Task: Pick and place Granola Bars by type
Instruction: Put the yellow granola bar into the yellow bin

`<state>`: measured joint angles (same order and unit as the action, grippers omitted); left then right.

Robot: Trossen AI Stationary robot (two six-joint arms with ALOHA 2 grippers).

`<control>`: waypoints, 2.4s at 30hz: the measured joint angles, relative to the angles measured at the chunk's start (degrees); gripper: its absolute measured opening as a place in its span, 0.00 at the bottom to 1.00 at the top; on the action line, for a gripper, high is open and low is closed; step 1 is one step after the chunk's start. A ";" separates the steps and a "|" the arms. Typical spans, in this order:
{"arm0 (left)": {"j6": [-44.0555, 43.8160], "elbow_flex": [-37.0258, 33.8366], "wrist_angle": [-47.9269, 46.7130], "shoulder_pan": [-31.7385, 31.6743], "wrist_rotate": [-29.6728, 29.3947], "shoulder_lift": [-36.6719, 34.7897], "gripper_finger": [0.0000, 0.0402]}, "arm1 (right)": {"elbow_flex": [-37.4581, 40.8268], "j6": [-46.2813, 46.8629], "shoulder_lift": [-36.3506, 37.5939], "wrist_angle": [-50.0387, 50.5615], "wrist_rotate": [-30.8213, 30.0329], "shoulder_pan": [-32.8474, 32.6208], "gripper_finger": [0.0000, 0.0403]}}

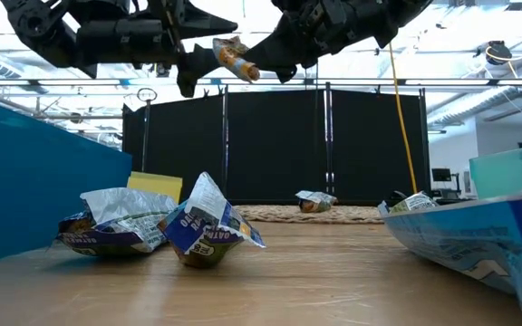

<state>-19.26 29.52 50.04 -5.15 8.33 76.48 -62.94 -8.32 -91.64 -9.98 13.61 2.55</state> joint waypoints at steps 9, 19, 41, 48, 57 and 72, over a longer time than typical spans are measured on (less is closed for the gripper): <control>-1.80 0.00 -4.15 -0.02 2.19 -0.23 0.52 | 0.00 0.00 0.00 0.11 0.02 0.00 0.00; -1.07 -0.04 -6.07 -0.09 3.86 -2.45 0.52 | 0.00 0.07 0.00 -0.20 -0.20 0.04 0.00; 3.08 -0.07 -18.76 -1.11 -4.34 -12.32 0.52 | -0.02 -1.38 0.02 -6.33 -4.83 0.26 0.00; 3.08 -0.07 -18.52 -1.16 -4.32 -12.47 0.52 | -0.02 -1.40 0.02 -6.11 -9.14 0.37 0.00; 5.51 -0.07 -19.39 -1.16 -3.97 -12.47 0.24 | -0.02 -1.40 0.02 -6.41 -9.05 0.39 0.00; 8.65 -0.07 -19.91 -1.16 -3.84 -12.47 0.01 | -0.02 0.04 0.02 -6.55 -9.07 0.45 0.01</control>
<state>-10.61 29.45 30.13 -6.31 4.49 64.01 -62.96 -8.28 -91.61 -16.53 4.54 3.00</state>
